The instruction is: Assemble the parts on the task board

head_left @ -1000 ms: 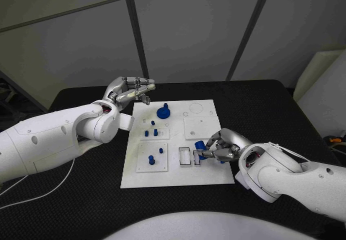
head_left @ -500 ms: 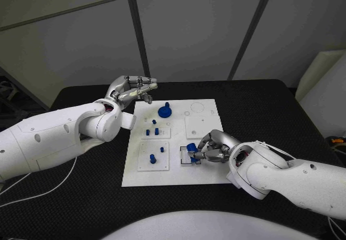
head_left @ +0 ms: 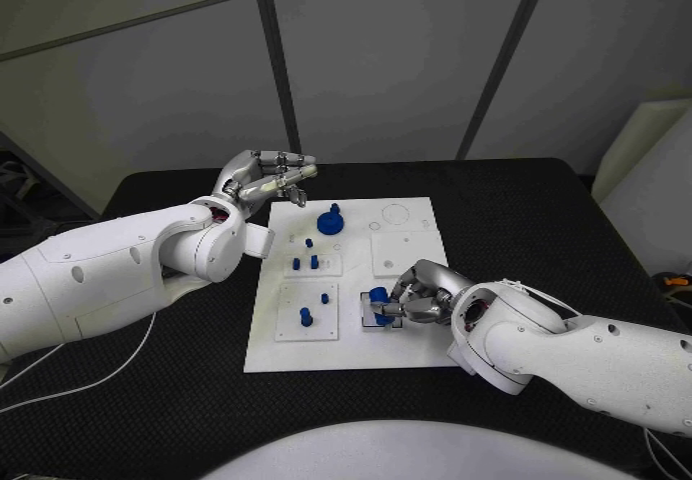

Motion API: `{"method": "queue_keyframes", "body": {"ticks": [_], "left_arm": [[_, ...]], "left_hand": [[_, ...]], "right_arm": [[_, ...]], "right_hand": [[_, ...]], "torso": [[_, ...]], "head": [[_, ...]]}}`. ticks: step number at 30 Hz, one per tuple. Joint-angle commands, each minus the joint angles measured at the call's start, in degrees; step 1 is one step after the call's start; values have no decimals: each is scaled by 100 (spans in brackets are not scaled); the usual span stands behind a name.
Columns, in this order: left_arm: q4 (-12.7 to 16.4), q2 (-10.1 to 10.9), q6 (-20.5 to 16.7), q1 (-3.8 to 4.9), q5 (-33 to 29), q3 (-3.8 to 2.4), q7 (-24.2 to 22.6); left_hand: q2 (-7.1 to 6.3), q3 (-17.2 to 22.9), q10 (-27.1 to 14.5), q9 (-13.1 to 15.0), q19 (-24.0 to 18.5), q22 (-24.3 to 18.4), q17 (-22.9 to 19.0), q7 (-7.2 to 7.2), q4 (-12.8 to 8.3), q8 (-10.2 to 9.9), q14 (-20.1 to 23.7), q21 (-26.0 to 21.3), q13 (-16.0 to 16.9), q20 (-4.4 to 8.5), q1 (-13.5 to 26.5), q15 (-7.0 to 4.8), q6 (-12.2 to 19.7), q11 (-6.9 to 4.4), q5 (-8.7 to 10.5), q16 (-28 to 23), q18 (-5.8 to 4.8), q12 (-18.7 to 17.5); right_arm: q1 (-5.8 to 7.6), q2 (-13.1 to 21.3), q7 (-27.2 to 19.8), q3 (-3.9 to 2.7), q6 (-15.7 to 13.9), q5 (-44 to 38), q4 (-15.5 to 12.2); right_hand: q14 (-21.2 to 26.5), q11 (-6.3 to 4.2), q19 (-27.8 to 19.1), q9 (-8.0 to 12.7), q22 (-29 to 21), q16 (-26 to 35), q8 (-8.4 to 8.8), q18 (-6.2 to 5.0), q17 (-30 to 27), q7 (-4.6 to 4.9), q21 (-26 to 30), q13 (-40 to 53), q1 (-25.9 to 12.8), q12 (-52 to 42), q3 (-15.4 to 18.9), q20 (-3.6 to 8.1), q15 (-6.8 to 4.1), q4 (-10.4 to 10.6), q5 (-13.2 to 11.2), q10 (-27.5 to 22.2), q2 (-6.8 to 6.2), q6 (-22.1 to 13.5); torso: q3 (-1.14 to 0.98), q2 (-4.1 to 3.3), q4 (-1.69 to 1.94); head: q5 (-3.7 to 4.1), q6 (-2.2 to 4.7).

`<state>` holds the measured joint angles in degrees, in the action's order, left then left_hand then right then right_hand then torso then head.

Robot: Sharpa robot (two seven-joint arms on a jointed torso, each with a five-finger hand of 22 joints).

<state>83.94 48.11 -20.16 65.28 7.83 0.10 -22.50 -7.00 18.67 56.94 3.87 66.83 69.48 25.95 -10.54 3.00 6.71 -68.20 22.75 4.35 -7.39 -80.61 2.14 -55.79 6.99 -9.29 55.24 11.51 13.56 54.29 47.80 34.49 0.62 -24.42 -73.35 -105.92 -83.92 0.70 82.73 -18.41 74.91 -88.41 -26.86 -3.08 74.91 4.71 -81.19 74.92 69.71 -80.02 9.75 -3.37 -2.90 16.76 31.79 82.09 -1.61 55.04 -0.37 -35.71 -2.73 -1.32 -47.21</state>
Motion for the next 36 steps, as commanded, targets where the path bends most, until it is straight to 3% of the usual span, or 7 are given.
{"method": "queue_keyframes", "body": {"ticks": [1, 4, 7, 14, 22, 28, 36], "left_arm": [[15, 2, 58, 8, -7, -5, -44], [18, 3, 58, 8, -7, -5, -43], [20, 5, 59, 8, -7, -5, -43], [26, 17, 57, 8, -7, -5, -40], [27, 25, 58, 8, -7, -5, -36], [27, 32, 61, 8, -7, -5, -33], [19, 31, 72, 8, -7, -5, -27]], "left_hand": [[9, -44, -59, -1, -12, -6, -6, 22, -1, -4, 25, -31, -8, -33, -29, 3, 35, 1, -21, 1, -110, 20], [9, -44, -59, -1, -12, -6, -6, 22, -1, -4, 25, -31, -8, -33, -29, 3, 35, 1, -21, 1, -110, 20], [9, -44, -59, -1, -12, -6, -6, 22, -1, -4, 25, -31, -8, -33, -29, 3, 35, 1, -21, 1, -110, 20], [9, -44, -59, -1, -12, -6, -6, 22, -1, -4, 25, -31, -8, -33, -29, 3, 35, 1, -21, 1, -110, 20], [9, -44, -59, -1, -12, -6, -6, 22, -1, -4, 25, -31, -8, -33, -29, 3, 35, 1, -21, 1, -110, 20], [9, -44, -59, -1, -12, -6, -6, 22, -1, -4, 25, -31, -8, -33, -29, 3, 35, 1, -21, 1, -110, 20], [9, -44, -59, -1, -12, -6, -6, 22, -1, -4, 25, -31, -8, -33, -29, 3, 35, 1, -21, 1, -110, 20]], "right_arm": [[8, -25, -1, -1, 102, 13, 20], [9, -55, -16, -1, 82, 13, 40], [9, -76, -24, -1, 39, 13, 61], [9, -92, -17, -1, -59, 13, 101], [9, -72, -85, -1, -149, -25, 80], [8, -9, -272, -1, -180, -114, -4], [7, 37, -413, 0, -209, -262, -86]], "right_hand": [[-544, -43, 19, -25, 417, -30, -24, 31, 1209, -22, -27, 361, -116, 41, 73, 27, -44, -5, -197, 0, -7, 2], [-544, -44, 12, -82, 411, -29, -39, 29, 1208, -24, -18, 356, -254, 64, 173, 28, -46, -5, -609, -4, -16, -14], [-541, -41, 0, -142, 397, -24, -52, 25, 1199, -20, -3, 329, -510, 109, 274, 28, -41, 4, -1232, -28, -70, -36], [-542, -39, -5, -288, 398, -23, -102, 23, 1202, -24, 7, 330, -1049, 155, 77, 25, -41, 20, -2365, -37, -407, -67], [-544, -46, 0, -335, 406, -27, -125, 25, 1211, -31, 3, 352, -1048, 147, -25, 27, -45, 13, -2379, -22, -382, -60], [-548, -67, 15, -434, 431, -32, -172, 29, 1227, -57, -10, 394, -325, 135, -161, 47, -64, -91, -2061, 7, -260, -40], [-555, -93, 43, -506, 475, -46, -223, 40, 1259, -84, -42, 452, -7, 93, -128, 61, -84, -141, -2009, 52, -240, 13]], "torso": [[0, 2, -2], [0, 1, -4], [0, 2, -5], [0, 3, -6], [-4, 2, -9], [-8, 1, -12], [-7, 3, -15]], "head": [[-11, -5], [-19, -5], [-23, -1], [-29, 10], [-28, 15], [-28, 8], [-25, 2]]}}
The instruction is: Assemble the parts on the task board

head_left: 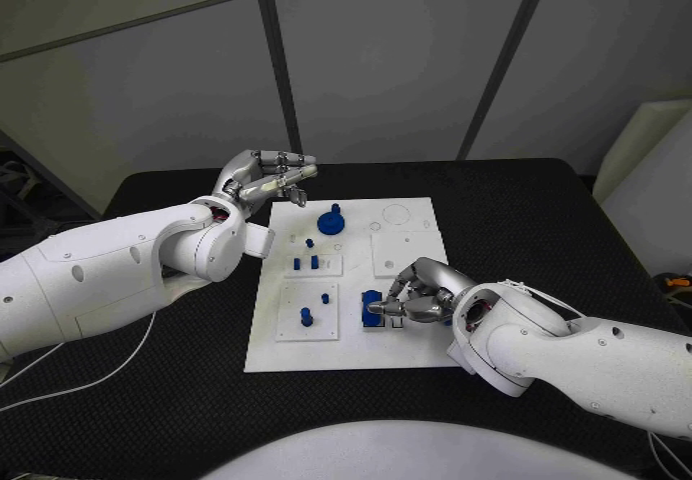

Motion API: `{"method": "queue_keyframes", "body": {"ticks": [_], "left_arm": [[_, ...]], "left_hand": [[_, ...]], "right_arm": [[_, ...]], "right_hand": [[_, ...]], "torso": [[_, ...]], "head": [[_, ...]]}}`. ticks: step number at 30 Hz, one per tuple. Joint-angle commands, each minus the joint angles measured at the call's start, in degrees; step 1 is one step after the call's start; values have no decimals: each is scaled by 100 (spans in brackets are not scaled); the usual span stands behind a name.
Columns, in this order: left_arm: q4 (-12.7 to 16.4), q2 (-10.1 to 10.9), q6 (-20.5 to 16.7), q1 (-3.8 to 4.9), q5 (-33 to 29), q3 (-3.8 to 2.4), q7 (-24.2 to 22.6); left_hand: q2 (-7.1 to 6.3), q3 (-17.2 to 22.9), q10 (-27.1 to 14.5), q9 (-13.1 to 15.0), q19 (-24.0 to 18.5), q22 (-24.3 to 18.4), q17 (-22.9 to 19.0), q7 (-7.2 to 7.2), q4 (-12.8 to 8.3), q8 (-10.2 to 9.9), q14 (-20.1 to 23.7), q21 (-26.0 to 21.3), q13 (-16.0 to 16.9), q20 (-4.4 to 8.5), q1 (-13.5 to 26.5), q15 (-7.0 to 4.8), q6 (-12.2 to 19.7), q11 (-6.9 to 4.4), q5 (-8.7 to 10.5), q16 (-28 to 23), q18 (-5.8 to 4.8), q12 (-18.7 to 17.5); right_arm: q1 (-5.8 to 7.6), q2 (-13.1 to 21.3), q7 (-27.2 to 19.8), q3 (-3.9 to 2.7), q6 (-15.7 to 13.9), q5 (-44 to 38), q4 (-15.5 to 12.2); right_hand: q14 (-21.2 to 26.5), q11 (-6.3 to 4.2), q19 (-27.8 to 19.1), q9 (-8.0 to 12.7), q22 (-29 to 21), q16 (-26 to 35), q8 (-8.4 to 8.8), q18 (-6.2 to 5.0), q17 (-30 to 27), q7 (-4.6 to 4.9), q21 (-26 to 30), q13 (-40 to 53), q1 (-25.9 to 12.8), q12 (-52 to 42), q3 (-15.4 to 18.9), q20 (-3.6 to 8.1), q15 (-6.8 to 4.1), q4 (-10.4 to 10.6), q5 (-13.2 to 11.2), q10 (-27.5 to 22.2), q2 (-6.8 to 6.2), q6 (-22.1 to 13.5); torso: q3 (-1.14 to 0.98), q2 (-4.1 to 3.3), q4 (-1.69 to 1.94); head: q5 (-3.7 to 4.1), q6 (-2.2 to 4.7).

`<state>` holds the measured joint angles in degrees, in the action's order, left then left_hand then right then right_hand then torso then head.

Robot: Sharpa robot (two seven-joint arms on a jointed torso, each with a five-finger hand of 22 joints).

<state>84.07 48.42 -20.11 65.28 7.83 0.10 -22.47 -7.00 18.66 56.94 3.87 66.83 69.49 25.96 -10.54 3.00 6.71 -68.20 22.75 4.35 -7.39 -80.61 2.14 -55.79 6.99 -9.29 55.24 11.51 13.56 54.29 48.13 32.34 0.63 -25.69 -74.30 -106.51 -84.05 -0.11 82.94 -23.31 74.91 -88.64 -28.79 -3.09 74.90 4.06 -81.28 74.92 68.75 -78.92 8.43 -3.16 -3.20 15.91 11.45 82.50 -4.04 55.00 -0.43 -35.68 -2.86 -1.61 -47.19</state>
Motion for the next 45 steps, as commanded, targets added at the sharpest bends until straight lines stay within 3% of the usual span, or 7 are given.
{"method": "queue_keyframes", "body": {"ticks": [1, 14, 21, 32, 38, 41, 45], "left_arm": [[5, -2, 67, 7, -7, -5, -30], [4, -10, 71, 7, -7, -5, -27], [-1, -10, 70, 7, -7, -5, -28], [-6, -14, 67, 7, -7, -5, -28], [-7, -13, 66, 7, -7, -5, -27], [-7, -12, 66, 7, -7, -5, -26], [-8, -13, 68, 7, -7, -5, -25]], "left_hand": [[9, -44, -59, -1, -12, -7, -7, 22, -1, -4, 25, -31, -8, -33, -30, 3, 35, 1, -21, 2, -110, 20], [9, -50, -71, -2, -12, -10, -14, 17, -3, -6, 29, -36, -9, -34, -32, 4, 43, 4, -21, 5, -110, 32], [9, -50, -71, -2, -12, -10, -14, 17, -3, -6, 29, -36, -9, -34, -32, 4, 43, 4, -21, 5, -110, 32], [9, -50, -71, -2, -12, -10, -14, 17, -3, -6, 29, -36, -9, -34, -32, 4, 43, 4, -21, 5, -110, 32], [9, -50, -71, -2, -12, -10, -14, 17, -3, -6, 29, -36, -9, -34, -32, 4, 43, 4, -21, 5, -110, 32], [9, -50, -71, -2, -12, -10, -14, 17, -3, -6, 29, -36, -9, -34, -32, 4, 43, 4, -21, 5, -110, 32], [9, -50, -71, -2, -12, -10, -14, 17, -3, -6, 29, -36, -9, -34, -32, 4, 43, 4, -21, 5, -110, 32]], "right_arm": [[7, 0, -191, -2, -63, -193, -23], [8, -142, -42, -2, 269, -358, 163], [8, -163, -27, -2, 531, -643, 182], [7, -85, 101, -1, 371, -1209, 192], [6, -81, -182, -1, 237, -1068, 196], [6, -84, -419, -1, 114, -882, 187], [6, -71, -617, 0, -72, -739, 167]], "right_hand": [[-542, -13, 21, -24, 475, -24, -33, 41, 1260, -21, -32, 453, 129, -15, 8, 41, -57, -70, 25, 12, 4, 19], [-539, -59, 21, -137, 480, -17, -121, 40, 1249, -73, -29, 511, 599, -50, -22, 69, -93, -288, 145, 57, 167, 115], [-546, -128, 30, -235, 500, -32, -196, 45, 1283, -150, -38, 583, 1177, -110, -204, 118, -149, -653, -264, 111, 215, 217], [-554, -166, 51, -279, 532, -47, -219, 53, 1319, -194, -61, 674, 1350, -201, -313, 147, -179, -766, -234, 182, 270, 284], [-555, -159, 60, -300, 546, -50, -215, 57, 1324, -182, -70, 687, 1123, -211, -260, 155, -178, -624, -264, 196, 280, 291], [-557, -148, 66, -335, 556, -55, -210, 59, 1335, -173, -75, 696, 721, -213, -123, 149, -168, -337, 24, 204, 275, 272], [-561, -149, 78, -378, 572, -62, -223, 62, 1351, -173, -87, 715, 544, -226, 8, 148, -171, -180, 259, 216, 265, 266]], "torso": [[3, 1, 1], [7, -4, 14], [4, -5, 0], [5, -1, 7], [4, 1, 10], [5, -3, 4], [4, -4, -1]], "head": [[10, -5], [2, -17], [0, -35], [18, -45], [5, -38], [-3, -36], [-5, -32]]}}
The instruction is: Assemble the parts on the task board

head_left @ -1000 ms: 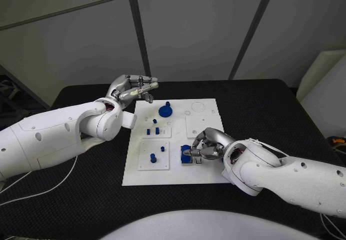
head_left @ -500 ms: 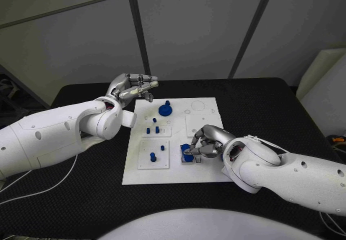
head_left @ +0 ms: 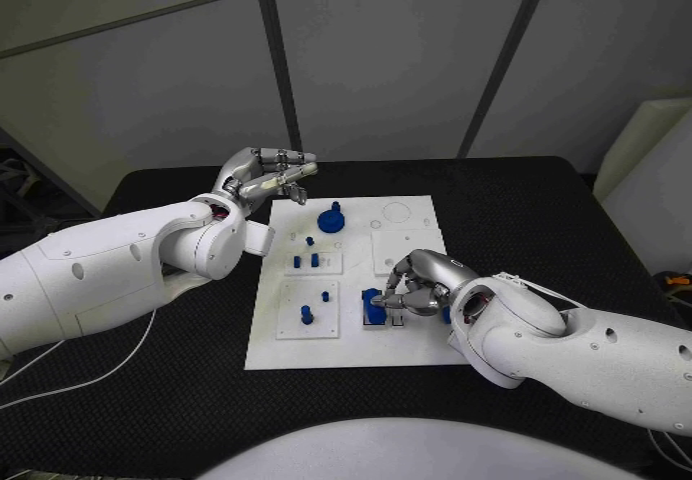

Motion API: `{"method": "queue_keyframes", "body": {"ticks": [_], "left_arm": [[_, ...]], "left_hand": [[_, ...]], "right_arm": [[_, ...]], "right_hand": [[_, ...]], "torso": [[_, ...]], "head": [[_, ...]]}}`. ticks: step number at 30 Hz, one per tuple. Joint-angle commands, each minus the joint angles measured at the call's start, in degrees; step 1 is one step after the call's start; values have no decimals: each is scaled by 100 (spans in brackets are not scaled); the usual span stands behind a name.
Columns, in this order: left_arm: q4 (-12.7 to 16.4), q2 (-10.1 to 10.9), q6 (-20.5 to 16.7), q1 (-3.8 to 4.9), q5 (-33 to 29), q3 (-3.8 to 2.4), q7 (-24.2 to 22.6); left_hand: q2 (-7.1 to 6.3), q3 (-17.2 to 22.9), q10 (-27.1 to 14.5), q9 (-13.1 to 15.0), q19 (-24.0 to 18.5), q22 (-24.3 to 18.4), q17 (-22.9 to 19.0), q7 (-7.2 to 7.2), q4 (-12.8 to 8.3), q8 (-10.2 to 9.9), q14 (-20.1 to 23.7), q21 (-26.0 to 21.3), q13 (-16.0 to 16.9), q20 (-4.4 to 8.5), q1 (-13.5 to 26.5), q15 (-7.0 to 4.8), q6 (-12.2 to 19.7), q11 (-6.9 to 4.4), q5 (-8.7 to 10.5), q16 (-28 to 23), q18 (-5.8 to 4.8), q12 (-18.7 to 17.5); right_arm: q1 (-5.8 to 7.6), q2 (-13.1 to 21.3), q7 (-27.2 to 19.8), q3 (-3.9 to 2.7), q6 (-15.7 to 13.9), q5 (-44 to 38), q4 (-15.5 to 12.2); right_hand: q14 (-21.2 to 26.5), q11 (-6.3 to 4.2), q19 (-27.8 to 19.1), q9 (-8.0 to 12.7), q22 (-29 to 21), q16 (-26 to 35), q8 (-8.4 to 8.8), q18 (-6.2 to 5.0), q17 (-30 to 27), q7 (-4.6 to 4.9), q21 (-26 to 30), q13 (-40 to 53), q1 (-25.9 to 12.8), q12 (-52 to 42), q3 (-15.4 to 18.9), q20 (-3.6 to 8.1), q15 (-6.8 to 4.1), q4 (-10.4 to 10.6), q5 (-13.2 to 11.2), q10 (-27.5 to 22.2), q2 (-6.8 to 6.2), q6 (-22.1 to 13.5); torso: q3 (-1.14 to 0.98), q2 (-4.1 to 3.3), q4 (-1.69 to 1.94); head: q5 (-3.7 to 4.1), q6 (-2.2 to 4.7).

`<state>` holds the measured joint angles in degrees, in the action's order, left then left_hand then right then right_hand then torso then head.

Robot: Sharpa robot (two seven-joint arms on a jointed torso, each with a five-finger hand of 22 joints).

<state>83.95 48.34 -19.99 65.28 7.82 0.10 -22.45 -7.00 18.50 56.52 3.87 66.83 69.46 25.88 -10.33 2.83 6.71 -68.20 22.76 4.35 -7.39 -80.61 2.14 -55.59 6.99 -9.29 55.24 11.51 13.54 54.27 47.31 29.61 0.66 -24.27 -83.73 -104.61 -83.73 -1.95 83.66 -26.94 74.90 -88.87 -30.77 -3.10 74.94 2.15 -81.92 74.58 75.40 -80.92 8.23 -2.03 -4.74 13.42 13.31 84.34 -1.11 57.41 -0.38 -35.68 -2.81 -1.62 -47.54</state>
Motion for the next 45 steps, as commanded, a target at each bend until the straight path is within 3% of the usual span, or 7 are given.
{"method": "queue_keyframes", "body": {"ticks": [1, 8, 16, 21, 24, 45], "left_arm": [[2, -5, 56, 7, -7, -5, -27], [-7, -6, 61, 7, -7, -5, -19], [-20, -7, 67, 4, -7, -4, -8], [-25, -16, 71, -3, -7, -4, -5], [-27, -17, 72, -7, -7, -4, -4], [-16, -11, 69, -14, -7, -4, 0]], "left_hand": [[9, -34, -29, -2, -12, -7, -6, -3, 13, -6, 29, -36, -10, -34, -32, 4, 22, 3, -21, 5, -110, 34], [14, -36, -36, -1, -11, -9, -11, -7, 13, -4, 31, -39, -10, -34, -34, 6, 22, 5, -22, 8, -110, 41], [14, -36, -36, -1, -11, -9, -11, -7, 13, -4, 31, -39, -10, -34, -34, 6, 22, 5, -22, 8, -110, 41], [15, -37, -38, -2, -11, -9, -12, -9, 13, -5, 32, -40, -10, -35, -34, 6, 24, 6, -22, 9, -110, 44], [15, -37, -38, -2, -11, -9, -12, -9, 13, -5, 32, -40, -10, -35, -34, 6, 24, 6, -22, 9, -110, 44], [15, -39, -44, -2, -10, -10, -15, -13, 12, -6, 33, -41, -11, -35, -35, 7, 28, 8, -21, 10, -110, 49]], "right_arm": [[8, 19, -391, -3, -256, 231, -33], [8, 143, -675, -1, -275, 388, -119], [8, 337, -927, 2, 14, 519, -245], [8, 381, -886, 3, 307, 547, -236], [7, 368, -866, 3, 383, 552, -219], [7, 119, -534, 0, 43, 324, 61]], "right_hand": [[-594, 34, 10, -20, 579, -41, -27, 64, 1353, 17, -27, 753, -127, -30, 37, 36, -16, 79, 85, 35, -25, 26], [-597, 24, 15, -45, 587, -47, -37, 65, 1365, 3, -32, 765, -34, -39, 56, 40, -24, 42, 84, 43, -36, 23], [-596, 23, 7, -89, 580, -45, -30, 63, 1362, 5, -21, 755, 199, -14, 75, 45, -27, -75, -61, 28, -17, -9], [-594, 28, -7, -109, 566, -41, -10, 59, 1354, 12, -4, 721, 414, 37, 70, 44, -24, -207, -155, -5, -6, -37], [-593, 34, -13, -117, 560, -39, 8, 57, 1351, 20, 4, 704, 545, 64, 43, 41, -19, -286, -352, -23, 32, -43], [-596, 16, -2, -128, 578, -46, 31, 60, 1366, -4, -7, 741, 638, 31, -50, 43, -29, -311, -311, 6, 223, -7]], "torso": [[-1, -4, -6], [-3, -2, -2], [-6, 4, -11], [-1, 7, 3], [-3, 4, 5], [-1, -7, 6]], "head": [[-4, 3], [-3, -6], [-4, -7], [7, 0], [8, 2], [15, -5]]}}
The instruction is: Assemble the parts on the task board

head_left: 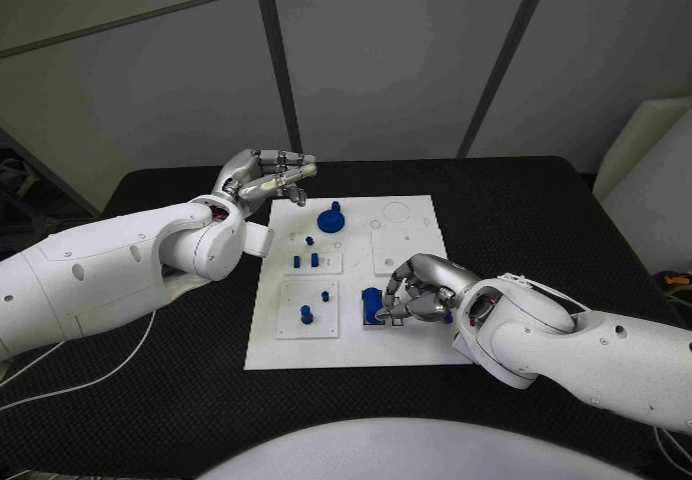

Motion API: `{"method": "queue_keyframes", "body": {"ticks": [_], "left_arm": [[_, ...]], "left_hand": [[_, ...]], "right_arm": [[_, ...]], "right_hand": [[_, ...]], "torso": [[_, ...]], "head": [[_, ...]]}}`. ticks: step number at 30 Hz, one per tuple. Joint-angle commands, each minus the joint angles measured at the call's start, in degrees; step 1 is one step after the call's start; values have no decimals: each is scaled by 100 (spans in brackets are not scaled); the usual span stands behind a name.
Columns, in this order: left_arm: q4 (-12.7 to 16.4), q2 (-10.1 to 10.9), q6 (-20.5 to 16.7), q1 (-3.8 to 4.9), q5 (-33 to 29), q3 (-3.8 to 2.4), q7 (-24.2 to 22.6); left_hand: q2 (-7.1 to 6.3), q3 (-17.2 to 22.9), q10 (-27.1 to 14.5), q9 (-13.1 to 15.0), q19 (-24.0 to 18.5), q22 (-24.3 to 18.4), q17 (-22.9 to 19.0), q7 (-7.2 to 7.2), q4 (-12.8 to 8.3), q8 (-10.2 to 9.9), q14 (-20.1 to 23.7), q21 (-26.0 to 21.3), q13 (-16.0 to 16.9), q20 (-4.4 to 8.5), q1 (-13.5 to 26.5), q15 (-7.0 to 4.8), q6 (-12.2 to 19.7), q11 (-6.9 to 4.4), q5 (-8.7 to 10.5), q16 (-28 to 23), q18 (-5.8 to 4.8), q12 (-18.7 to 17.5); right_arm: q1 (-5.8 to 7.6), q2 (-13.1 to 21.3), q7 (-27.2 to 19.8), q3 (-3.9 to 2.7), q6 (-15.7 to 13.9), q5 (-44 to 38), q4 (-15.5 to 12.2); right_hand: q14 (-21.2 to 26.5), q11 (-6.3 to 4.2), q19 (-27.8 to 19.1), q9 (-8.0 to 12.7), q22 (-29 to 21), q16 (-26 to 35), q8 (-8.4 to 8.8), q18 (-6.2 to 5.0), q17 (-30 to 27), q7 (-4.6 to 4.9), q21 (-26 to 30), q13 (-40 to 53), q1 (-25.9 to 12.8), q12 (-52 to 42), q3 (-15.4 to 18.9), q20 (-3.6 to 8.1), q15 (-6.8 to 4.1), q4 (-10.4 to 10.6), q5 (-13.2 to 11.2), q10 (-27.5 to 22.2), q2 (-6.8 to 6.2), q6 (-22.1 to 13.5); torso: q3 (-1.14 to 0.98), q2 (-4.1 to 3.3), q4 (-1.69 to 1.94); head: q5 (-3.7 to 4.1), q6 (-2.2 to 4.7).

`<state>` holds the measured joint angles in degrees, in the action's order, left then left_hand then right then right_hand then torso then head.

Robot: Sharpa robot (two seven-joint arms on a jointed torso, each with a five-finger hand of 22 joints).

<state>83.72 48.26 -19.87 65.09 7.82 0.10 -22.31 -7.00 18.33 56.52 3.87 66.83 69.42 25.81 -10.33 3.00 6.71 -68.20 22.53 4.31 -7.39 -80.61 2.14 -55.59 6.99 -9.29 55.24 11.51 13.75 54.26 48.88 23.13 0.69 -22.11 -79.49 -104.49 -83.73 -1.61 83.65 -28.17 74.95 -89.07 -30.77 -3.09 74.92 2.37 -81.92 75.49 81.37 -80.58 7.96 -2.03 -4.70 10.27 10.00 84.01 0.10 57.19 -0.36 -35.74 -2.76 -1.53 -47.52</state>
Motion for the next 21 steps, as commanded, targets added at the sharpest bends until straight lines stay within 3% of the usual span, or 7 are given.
{"method": "queue_keyframes", "body": {"ticks": [1, 17, 21], "left_arm": [[7, -4, 57, 6, -7, -5, -14], [13, 10, 56, 6, -7, -5, -7], [13, 12, 57, 6, -7, -5, -6]], "left_hand": [[15, -23, -44, -2, -10, -7, -7, -13, -5, -6, 33, -19, -7, -35, -35, 7, 28, 8, -22, 10, -111, 29], [15, -23, -44, -2, -10, -7, -7, -13, -5, -6, 33, -19, -7, -35, -35, 7, 28, 8, -22, 10, -111, 29], [15, -23, -44, -2, -10, -7, -7, -13, -5, -6, 33, -19, -7, -35, -35, 7, 28, 8, -22, 10, -111, 29]], "right_arm": [[8, -58, 114, -3, -169, -103, 60], [8, -97, 193, -4, 196, -128, 110], [8, -102, 164, -4, 343, -134, 120]], "right_hand": [[-596, -18, -2, -5, 572, -25, 33, 60, 1367, -27, -6, 648, 42, 0, -26, 45, -34, 4, 27, 38, 108, 15], [-595, -6, -14, 24, 560, -24, 119, 57, 1365, -8, 10, 628, 141, 35, -20, 45, -29, -76, -66, 18, 70, -14], [-592, 13, -29, 34, 541, -17, 155, 52, 1352, 16, 29, 617, 127, 54, 18, 37, -16, -93, -204, 6, 26, -12]], "torso": [[-4, -2, 2], [-3, 8, -6], [-3, 7, 3]], "head": [[5, -8], [-7, -29], [-9, -27]]}}
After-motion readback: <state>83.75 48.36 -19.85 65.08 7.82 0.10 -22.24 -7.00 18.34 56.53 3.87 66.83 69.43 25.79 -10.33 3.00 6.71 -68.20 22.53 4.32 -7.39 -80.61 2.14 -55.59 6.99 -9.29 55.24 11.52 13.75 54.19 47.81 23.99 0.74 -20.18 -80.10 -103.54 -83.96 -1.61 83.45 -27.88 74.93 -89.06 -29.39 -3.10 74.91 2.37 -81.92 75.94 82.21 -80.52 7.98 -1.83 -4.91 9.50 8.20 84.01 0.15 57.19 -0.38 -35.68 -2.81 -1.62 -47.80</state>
